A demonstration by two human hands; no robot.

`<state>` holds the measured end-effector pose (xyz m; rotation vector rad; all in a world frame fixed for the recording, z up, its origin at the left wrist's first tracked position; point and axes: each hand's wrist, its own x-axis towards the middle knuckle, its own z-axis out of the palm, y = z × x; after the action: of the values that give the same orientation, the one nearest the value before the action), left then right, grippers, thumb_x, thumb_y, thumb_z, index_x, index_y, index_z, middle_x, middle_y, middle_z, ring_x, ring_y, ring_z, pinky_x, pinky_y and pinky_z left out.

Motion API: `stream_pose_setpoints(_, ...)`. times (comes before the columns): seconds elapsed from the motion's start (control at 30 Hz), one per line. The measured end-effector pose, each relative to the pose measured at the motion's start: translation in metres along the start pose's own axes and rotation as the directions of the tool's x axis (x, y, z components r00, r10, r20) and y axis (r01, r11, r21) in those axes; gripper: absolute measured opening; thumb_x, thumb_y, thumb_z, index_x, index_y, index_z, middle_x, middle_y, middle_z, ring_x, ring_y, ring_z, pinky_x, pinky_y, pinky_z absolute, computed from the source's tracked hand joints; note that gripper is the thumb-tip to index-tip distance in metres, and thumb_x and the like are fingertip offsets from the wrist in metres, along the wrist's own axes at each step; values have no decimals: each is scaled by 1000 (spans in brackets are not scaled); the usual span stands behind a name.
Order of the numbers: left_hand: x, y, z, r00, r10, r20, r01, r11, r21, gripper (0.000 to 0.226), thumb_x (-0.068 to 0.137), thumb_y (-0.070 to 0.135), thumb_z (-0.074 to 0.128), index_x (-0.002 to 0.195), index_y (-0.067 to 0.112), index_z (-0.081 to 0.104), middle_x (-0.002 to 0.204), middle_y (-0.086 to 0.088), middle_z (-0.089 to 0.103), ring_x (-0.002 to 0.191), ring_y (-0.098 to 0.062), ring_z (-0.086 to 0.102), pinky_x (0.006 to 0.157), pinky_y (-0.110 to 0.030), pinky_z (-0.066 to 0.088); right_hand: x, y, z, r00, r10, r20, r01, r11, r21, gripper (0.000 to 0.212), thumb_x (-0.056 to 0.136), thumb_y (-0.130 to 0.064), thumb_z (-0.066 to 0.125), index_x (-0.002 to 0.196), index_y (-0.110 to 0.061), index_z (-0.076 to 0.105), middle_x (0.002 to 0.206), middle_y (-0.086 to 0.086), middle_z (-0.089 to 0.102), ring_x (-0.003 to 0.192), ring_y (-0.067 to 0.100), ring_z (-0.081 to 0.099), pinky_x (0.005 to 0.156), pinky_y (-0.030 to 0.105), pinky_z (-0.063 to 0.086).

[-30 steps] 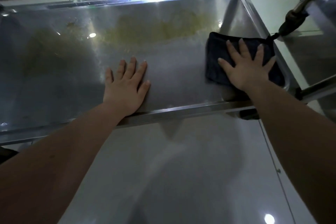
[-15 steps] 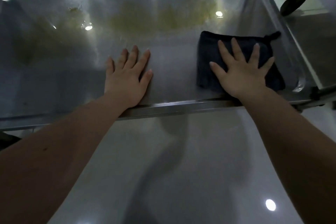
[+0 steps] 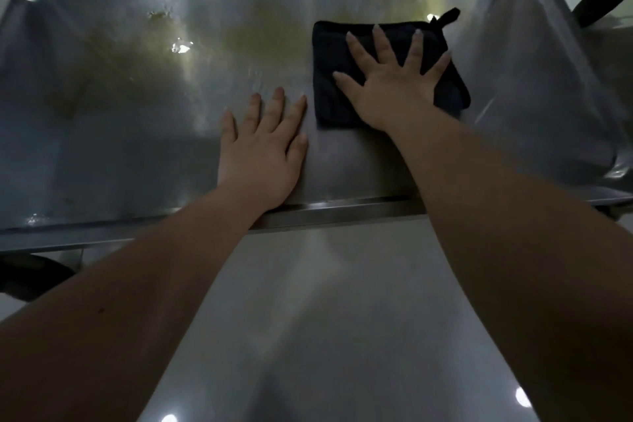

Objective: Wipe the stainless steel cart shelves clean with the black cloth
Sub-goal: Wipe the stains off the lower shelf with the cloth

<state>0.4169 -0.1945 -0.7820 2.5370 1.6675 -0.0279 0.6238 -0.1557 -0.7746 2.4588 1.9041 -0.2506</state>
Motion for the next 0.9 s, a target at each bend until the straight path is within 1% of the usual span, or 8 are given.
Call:
stream_pose_setpoints(0.17, 1, -2, -1, 1000, -11, -6, 11, 1000, -22, 59, 97, 50, 7, 154, 36, -4, 164, 4, -5, 150, -23, -6, 119, -53, -3, 14, -9, -6, 999, 35, 37, -36, 999, 28, 70, 87, -78, 10, 149, -52, -10, 162, -11, -15, 144, 42, -21, 104, 74, -13)
stream_pose_setpoints(0.4, 2, 0, 1, 999, -28, -39, 28, 1000, -5, 62, 95, 46, 7, 155, 31, 10, 164, 4, 3, 150, -25, 0, 117, -56, -1, -85, -9, 18, 993, -97, -71, 96, 995, -10, 70, 84, -79, -1, 147, -53, -13, 163, -10, -11, 146, 38, -18, 107, 68, -17)
stream_pose_setpoints(0.47, 2, 0, 0, 1000, -23, -20, 23, 1000, 1, 63, 94, 50, 4, 155, 33, 9, 164, 4, 0, 150, -27, -2, 117, -57, -4, -97, -5, 19, 994, -96, -60, 95, 995, -31, 69, 83, -80, -3, 146, -54, -15, 163, -10, -12, 146, 38, -18, 108, 66, -16)
stream_pose_setpoints(0.6, 4, 1, -3, 1000, -21, -11, 21, 1000, -22, 61, 94, 59, 5, 152, 43, 1, 164, 4, -3, 150, -28, -5, 117, -56, -5, -78, 20, 8, 994, -102, -45, 100, 994, -44, 69, 82, -81, 1, 146, -57, -11, 162, -13, -12, 147, 39, -15, 111, 66, -13)
stream_pose_setpoints(0.67, 5, 1, -3, 1000, -18, -15, 18, 999, -30, 61, 94, 63, 8, 152, 47, -1, 164, 5, -2, 150, -27, -4, 117, -56, -4, -65, 51, 3, 998, -41, -48, 39, 998, -53, 70, 83, -81, 7, 147, -57, -7, 163, -13, -8, 147, 40, -10, 112, 65, -10)
stream_pose_setpoints(0.77, 5, 1, -3, 1000, -19, -16, 19, 1000, -23, 63, 92, 66, 8, 152, 47, -1, 164, 5, -2, 150, -26, -4, 117, -55, -4, -53, 117, -6, 988, 140, -67, -141, 990, -15, 67, 86, -79, 16, 147, -57, 0, 163, -14, -2, 148, 39, -6, 114, 64, -7)
stream_pose_setpoints(0.83, 5, 3, -3, 1000, -17, 0, 17, 1000, -5, 65, 91, 66, 6, 152, 46, -2, 164, 5, -3, 150, -27, -4, 117, -56, -4, -52, 153, -13, 956, 290, -45, -290, 957, 12, 68, 86, -79, 16, 148, -55, 1, 164, -13, -1, 148, 39, -6, 113, 65, -7)
stream_pose_setpoints(0.9, 5, 6, -3, 1000, -13, 6, 13, 1000, 13, 66, 91, 65, 4, 152, 44, -3, 164, 4, -4, 149, -28, -4, 117, -57, -3, -54, 166, -17, 917, 399, -25, -399, 917, 14, 70, 86, -79, 13, 149, -53, 0, 164, -11, -2, 148, 39, -9, 113, 65, -9)
